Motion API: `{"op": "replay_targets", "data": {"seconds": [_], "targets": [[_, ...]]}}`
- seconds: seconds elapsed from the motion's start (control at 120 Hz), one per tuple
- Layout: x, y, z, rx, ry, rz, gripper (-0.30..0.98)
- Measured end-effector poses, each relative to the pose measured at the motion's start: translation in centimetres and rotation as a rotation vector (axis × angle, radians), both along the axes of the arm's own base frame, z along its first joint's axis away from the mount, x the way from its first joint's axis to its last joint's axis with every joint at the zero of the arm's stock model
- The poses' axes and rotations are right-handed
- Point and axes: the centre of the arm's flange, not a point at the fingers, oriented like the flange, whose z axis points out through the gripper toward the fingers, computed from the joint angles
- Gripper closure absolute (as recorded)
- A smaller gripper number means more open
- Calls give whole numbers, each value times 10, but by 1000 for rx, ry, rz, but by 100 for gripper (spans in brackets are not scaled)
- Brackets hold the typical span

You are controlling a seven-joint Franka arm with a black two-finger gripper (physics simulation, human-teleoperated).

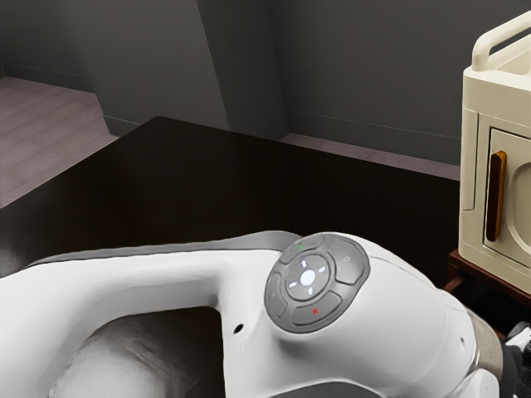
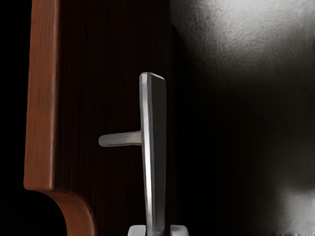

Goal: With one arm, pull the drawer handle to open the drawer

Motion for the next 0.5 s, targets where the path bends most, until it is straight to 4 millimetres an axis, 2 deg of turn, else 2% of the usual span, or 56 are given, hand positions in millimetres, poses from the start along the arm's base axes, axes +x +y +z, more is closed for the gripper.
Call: {"op": "replay_targets", "data": {"seconds": [0.5], "targets": [[-17,8,1,12,-8,15,73]]}}
